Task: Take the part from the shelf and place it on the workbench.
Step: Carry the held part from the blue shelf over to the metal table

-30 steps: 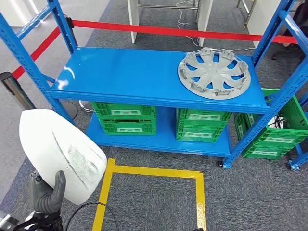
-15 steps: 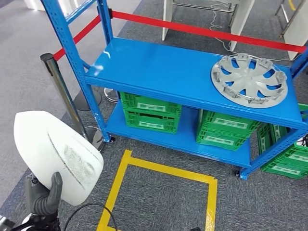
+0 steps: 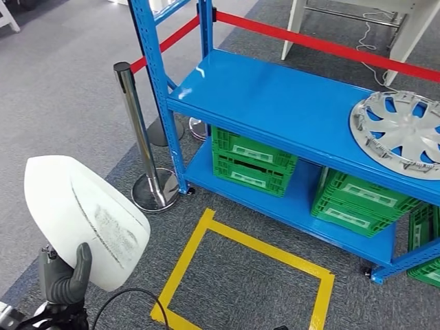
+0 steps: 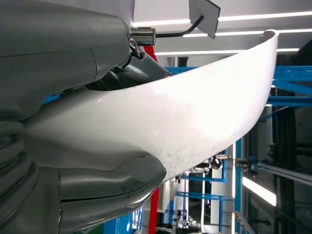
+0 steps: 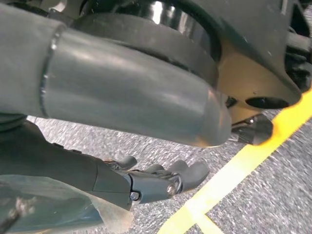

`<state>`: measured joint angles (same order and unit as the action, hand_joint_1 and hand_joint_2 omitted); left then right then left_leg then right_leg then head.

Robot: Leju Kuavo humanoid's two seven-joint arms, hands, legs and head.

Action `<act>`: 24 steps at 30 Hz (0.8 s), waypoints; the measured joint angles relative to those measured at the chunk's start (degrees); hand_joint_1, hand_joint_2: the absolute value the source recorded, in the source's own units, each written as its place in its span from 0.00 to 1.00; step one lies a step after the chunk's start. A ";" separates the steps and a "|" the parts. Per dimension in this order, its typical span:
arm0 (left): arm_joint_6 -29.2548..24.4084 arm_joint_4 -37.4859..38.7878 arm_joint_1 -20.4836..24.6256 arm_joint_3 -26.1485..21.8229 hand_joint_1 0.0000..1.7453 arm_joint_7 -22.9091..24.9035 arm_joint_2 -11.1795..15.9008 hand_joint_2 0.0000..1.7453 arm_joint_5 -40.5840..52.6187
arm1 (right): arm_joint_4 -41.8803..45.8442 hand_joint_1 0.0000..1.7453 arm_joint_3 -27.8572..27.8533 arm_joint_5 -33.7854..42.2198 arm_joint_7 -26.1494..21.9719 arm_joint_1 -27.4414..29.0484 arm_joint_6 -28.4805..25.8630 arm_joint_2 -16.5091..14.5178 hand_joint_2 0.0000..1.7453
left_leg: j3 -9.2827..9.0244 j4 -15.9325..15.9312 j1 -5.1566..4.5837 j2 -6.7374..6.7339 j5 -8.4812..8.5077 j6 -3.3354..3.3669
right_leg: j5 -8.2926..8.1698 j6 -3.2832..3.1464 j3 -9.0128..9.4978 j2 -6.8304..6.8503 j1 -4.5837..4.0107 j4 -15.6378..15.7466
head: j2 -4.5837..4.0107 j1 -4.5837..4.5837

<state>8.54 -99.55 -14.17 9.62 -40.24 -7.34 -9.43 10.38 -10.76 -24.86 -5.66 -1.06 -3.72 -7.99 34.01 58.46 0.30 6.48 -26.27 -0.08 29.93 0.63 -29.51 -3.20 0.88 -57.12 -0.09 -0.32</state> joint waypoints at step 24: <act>-1.17 0.54 0.46 0.14 1.00 -0.02 0.10 1.00 0.23 | 0.00 0.00 0.89 -1.67 0.51 0.22 0.68 -0.27 0.00 | -0.98 -0.64 -0.45 -2.22 -0.15 2.08 | 3.16 1.25 -5.35 2.35 -0.01 -10.28 | 0.00 0.03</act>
<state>7.37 -99.01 -13.72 9.76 -40.26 -7.23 -9.20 10.38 -9.87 -26.53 -5.15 -0.84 -3.04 -8.26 33.03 57.83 -0.15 4.26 -26.42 2.00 33.09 1.87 -34.86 -0.85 0.87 -67.40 -0.09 -0.28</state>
